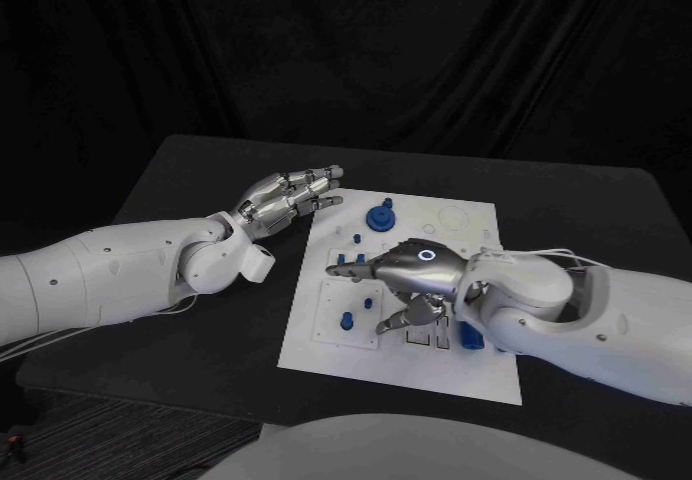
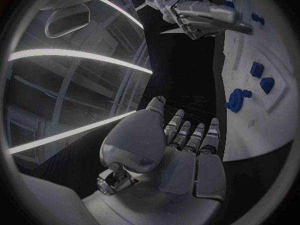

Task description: Assemble the parts on the task board

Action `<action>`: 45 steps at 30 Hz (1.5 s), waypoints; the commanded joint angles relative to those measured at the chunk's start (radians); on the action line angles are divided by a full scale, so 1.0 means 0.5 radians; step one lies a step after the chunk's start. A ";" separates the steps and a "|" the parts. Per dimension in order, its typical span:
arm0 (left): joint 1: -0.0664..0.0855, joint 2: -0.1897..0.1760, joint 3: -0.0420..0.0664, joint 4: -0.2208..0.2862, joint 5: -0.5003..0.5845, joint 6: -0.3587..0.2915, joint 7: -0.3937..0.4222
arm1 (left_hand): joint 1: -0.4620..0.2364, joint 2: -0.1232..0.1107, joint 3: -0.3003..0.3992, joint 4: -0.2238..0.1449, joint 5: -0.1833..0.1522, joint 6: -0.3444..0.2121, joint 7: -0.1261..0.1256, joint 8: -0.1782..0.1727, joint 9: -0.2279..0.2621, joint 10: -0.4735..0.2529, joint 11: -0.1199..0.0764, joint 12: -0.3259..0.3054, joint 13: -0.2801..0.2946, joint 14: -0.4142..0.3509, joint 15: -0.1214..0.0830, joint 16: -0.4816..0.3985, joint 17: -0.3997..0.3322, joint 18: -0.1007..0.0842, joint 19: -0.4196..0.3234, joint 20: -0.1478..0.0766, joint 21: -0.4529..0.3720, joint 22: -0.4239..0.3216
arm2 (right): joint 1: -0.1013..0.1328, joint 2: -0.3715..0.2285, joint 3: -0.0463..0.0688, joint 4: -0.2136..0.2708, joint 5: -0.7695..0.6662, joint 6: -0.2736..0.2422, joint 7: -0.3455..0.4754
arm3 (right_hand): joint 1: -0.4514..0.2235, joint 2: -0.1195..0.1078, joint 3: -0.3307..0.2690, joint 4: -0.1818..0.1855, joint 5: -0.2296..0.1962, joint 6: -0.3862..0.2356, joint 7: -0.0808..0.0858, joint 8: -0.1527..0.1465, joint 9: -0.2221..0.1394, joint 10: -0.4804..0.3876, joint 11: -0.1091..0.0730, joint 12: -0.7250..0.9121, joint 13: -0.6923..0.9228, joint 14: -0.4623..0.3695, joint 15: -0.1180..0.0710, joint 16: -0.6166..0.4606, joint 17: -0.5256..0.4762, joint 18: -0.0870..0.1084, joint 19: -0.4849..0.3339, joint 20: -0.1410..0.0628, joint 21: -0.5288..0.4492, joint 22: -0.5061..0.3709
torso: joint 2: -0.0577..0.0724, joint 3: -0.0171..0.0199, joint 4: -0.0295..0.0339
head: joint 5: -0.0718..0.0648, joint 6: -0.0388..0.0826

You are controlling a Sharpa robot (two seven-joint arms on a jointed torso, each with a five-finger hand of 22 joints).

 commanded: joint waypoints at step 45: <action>-0.003 -0.005 0.002 0.000 0.011 0.015 0.008 | -0.004 0.021 0.022 -0.004 0.016 -0.006 -0.004 0.003 0.000 -0.006 0.014 0.006 0.002 0.004 0.015 0.011 0.002 -0.015 0.006 0.005 0.001 0.001 | 0.245 -0.675 0.003 0.177 0.925 0.964 -1.108 | -1.312 0.574 -0.290 -0.008 0.000 1.711 -0.082 0.784 0.952 1.735 -0.428 2.737 2.964 0.611 -0.309 1.304 1.748 -0.256 0.490 -0.286 2.057 0.432 | -0.013 -0.0067 -0.007 | -0.185 0.000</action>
